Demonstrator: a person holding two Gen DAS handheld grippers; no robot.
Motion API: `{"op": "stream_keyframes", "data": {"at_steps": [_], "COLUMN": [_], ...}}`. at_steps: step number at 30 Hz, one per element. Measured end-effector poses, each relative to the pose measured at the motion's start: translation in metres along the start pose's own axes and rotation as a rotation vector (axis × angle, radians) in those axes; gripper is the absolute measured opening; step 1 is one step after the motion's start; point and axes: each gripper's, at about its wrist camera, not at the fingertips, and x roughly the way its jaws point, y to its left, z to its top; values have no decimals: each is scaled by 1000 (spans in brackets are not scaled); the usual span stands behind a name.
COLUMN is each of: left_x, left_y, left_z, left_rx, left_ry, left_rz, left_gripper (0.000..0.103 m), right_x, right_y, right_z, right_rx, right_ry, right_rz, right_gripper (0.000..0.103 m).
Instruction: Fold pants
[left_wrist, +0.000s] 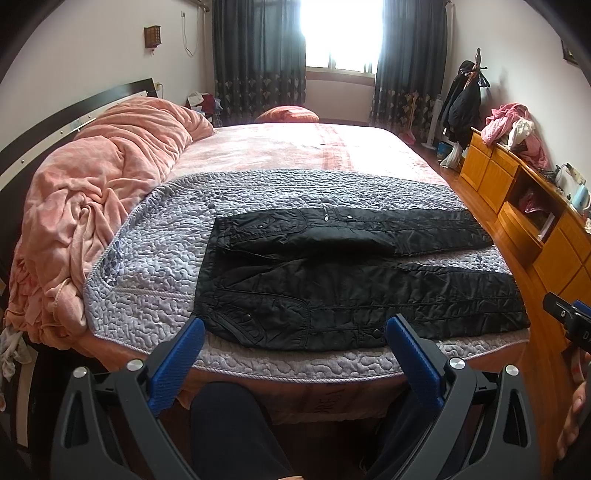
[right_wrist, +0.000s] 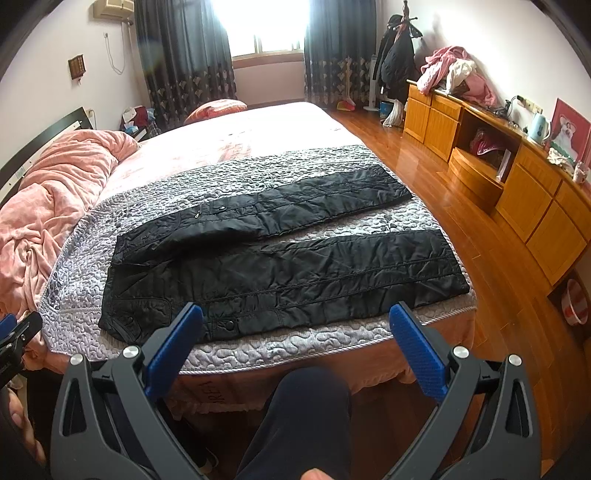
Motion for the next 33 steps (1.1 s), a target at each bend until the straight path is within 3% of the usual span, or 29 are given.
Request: {"op": "stream_keyframes", "data": {"at_steps": [33], "left_x": [-5], "left_y": [3], "left_z": [3], "left_rx": [3], "left_ry": [-5], "left_rz": [3], "left_gripper": [99], "right_x": [-4], "right_y": [3], "right_z": [2], "right_rx": [-5], "right_ry": [-6], "right_rz": [-6], "right_gripper": [101]}}
